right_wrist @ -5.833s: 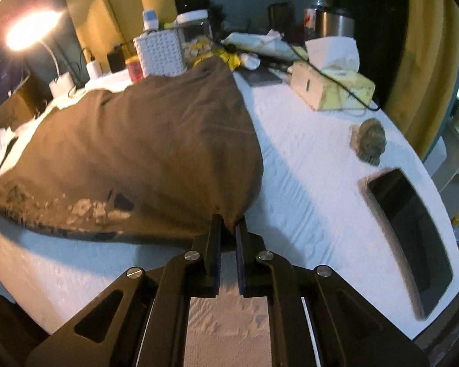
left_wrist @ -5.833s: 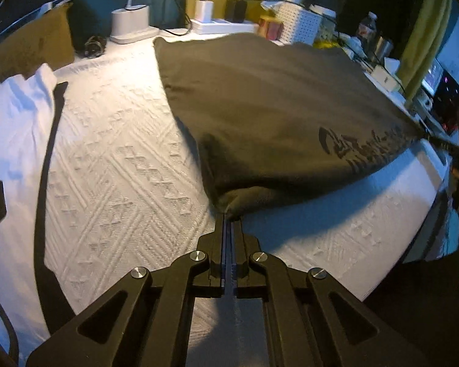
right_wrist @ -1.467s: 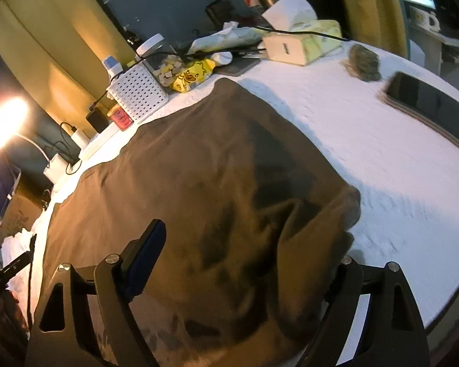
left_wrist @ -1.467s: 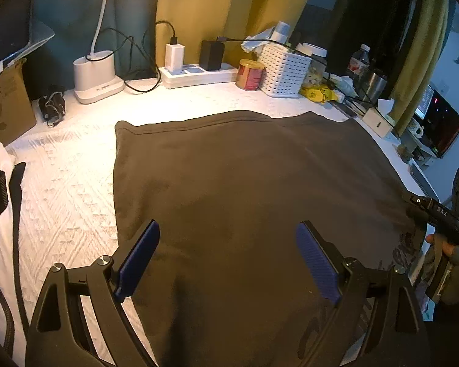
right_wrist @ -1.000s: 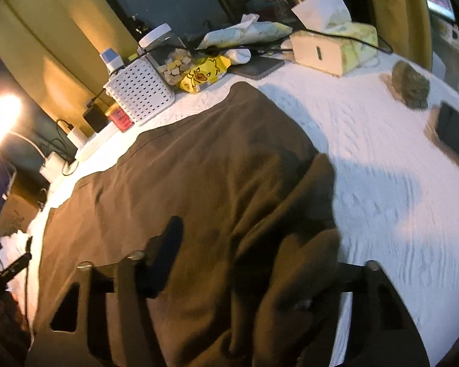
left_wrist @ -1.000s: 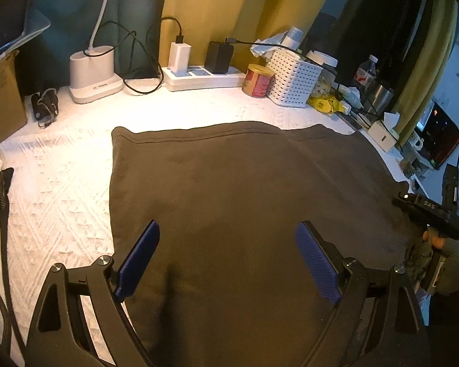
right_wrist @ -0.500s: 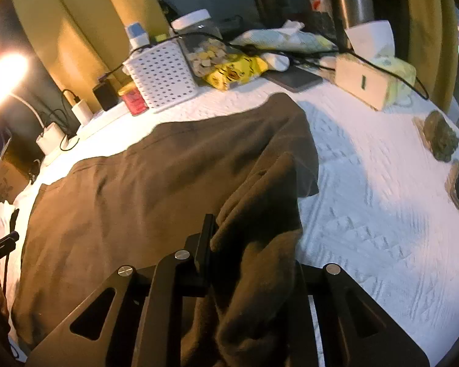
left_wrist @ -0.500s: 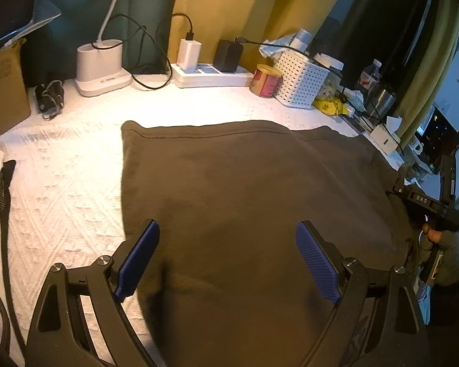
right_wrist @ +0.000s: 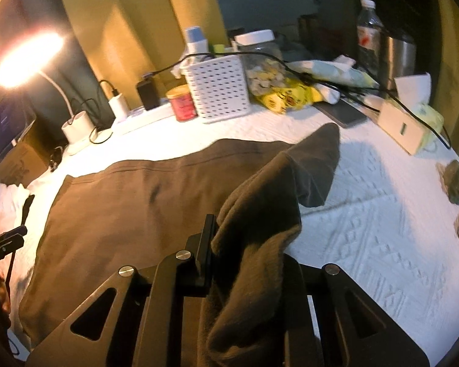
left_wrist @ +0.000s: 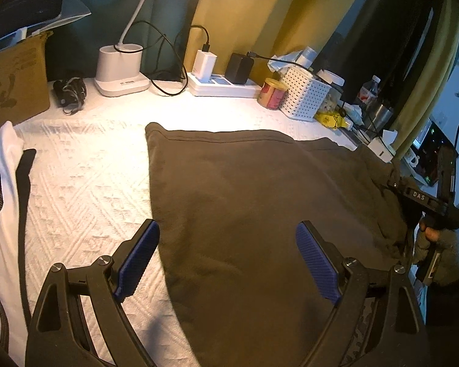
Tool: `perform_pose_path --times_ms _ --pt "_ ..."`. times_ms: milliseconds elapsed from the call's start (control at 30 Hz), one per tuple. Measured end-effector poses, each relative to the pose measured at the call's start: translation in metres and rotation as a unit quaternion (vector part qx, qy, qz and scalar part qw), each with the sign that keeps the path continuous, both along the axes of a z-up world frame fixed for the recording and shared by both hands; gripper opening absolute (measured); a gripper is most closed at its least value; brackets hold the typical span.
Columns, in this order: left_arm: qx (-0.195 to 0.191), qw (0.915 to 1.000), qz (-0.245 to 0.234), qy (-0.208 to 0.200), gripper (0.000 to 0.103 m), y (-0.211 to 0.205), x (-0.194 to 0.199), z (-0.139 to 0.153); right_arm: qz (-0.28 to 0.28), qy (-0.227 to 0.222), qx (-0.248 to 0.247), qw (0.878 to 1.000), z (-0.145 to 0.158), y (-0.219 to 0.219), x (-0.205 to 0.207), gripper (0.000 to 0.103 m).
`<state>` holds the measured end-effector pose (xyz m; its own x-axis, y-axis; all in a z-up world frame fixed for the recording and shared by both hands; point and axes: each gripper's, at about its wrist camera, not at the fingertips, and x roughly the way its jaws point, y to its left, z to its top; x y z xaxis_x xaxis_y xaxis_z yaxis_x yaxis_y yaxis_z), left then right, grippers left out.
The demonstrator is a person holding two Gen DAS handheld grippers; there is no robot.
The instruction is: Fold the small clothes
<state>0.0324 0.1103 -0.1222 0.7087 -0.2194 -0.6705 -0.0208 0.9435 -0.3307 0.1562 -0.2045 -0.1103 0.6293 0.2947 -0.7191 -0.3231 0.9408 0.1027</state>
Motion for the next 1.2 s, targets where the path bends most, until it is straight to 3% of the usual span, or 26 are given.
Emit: perform_pose_path --times_ms 733,1200 --pt "-0.006 0.9998 0.014 -0.012 0.090 0.010 -0.016 0.002 0.099 -0.005 0.009 0.995 0.012 0.079 -0.022 0.016" --pt "-0.009 0.9994 0.028 -0.018 0.090 0.023 -0.034 0.004 0.170 0.007 -0.004 0.985 0.001 0.137 -0.046 0.016"
